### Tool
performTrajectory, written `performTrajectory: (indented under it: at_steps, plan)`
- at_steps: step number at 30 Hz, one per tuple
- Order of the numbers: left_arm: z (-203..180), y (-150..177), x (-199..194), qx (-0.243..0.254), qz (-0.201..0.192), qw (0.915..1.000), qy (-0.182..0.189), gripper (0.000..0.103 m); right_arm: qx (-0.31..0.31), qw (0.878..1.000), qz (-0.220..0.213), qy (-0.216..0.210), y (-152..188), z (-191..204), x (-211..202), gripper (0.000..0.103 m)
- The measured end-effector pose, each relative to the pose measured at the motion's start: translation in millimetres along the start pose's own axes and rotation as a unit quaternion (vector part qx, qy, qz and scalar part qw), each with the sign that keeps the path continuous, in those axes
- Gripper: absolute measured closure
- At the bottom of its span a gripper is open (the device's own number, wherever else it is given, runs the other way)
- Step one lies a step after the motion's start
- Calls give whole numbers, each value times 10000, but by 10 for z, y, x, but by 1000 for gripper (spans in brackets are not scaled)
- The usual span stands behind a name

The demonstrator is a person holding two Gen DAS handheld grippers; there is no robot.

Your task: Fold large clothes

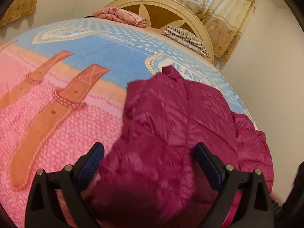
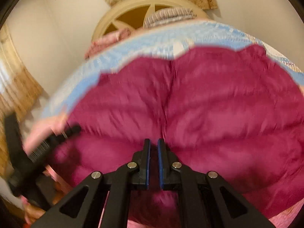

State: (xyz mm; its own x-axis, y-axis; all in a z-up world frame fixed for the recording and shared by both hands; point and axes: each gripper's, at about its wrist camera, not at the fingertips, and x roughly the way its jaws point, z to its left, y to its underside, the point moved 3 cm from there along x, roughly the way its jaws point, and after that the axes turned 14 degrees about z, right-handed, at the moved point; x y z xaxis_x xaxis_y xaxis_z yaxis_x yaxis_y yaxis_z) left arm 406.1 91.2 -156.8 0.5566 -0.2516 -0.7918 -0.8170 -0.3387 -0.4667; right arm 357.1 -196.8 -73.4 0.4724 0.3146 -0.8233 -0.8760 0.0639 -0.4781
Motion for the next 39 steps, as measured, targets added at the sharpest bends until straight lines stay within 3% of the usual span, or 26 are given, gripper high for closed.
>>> performTrajectory:
  at_steps: [4, 9, 11, 14, 18, 20, 24, 25, 29, 33, 39]
  plan:
    - [-1, -116, 26, 76, -18, 9999, -78, 5, 242, 9989, -410, 53, -486, -72, -201, 96]
    - [-24, -185, 83, 78, 24, 10000, 16, 5, 188, 9979, -475, 399, -862, -92, 13, 96]
    - [-42, -195, 118, 82, 60, 9999, 78, 5, 255, 9977, -346, 531, -904, -159, 210, 96]
    - [-92, -204, 181, 138, 165, 9992, 329, 5, 527, 9974, 381, 311, -808, -380, 774, 97]
    - [-175, -230, 260, 135, 180, 9984, 515, 6, 527, 9978, 359, 168, -804, -433, 774, 97]
    - [-239, -242, 246, 131, 103, 9975, 684, 25, 511, 9978, 381, 170, -793, -435, 778, 97]
    - [-366, -258, 47, 336, -36, 9941, 1030, 81, 643, 9971, 392, 74, -765, -465, 771, 97]
    - [-393, -267, -35, 396, -92, 9928, 1128, 85, 723, 9966, 400, 5, -767, -478, 771, 97]
    - [-540, -295, -409, 631, -285, 9846, 1604, 88, 1292, 9898, 415, -433, -667, -537, 749, 97]
    - [-723, -265, -732, 956, -454, 9797, 1700, 88, 1510, 9852, 502, -645, -475, -353, 715, 97]
    - [-950, -104, -1180, 1771, -666, 9731, 1310, 88, 1343, 9697, 1042, -1757, 13, 469, 809, 97]
